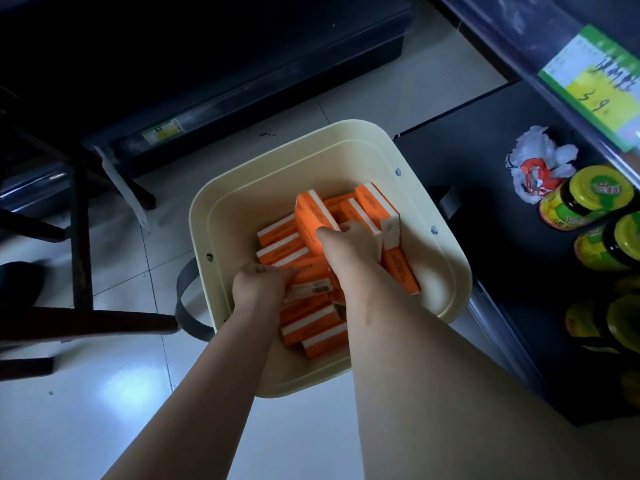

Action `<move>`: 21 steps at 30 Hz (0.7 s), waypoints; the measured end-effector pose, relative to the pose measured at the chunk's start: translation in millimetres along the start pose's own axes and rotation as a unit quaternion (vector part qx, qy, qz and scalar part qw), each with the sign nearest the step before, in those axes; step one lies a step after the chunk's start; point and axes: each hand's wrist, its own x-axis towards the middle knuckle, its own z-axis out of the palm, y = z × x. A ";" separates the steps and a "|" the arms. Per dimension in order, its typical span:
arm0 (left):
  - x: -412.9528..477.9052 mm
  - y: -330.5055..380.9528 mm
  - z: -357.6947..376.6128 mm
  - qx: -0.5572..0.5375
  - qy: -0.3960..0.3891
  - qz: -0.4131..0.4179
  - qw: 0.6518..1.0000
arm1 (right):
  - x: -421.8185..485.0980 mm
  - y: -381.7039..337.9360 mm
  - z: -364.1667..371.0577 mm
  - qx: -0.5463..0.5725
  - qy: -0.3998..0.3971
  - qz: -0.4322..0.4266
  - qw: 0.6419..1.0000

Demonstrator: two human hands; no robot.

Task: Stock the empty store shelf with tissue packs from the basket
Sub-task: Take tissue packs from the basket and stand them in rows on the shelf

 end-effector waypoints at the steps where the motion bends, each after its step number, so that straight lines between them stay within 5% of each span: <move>1: -1.5 0.9 2.2 -0.025 -0.003 -0.001 1.000 | -3.2 -1.3 -3.5 0.026 0.005 -0.001 1.000; 5: -6.5 0.9 7.0 -0.123 -0.045 -0.071 0.989 | -17.5 -4.9 -16.0 0.091 0.034 0.015 0.995; 10: 59.9 -44.5 23.0 -0.099 -0.072 -0.130 0.984 | -37.0 4.3 -28.9 0.126 0.058 0.026 0.990; 13: 1.9 -22.4 10.3 -0.124 -0.120 -0.152 0.973 | -47.2 9.4 -33.8 0.132 0.037 0.015 0.990; 21: -30.4 -2.8 -19.3 -0.233 -0.170 -0.057 0.956 | -77.0 -5.0 -67.5 0.166 0.000 -0.021 0.986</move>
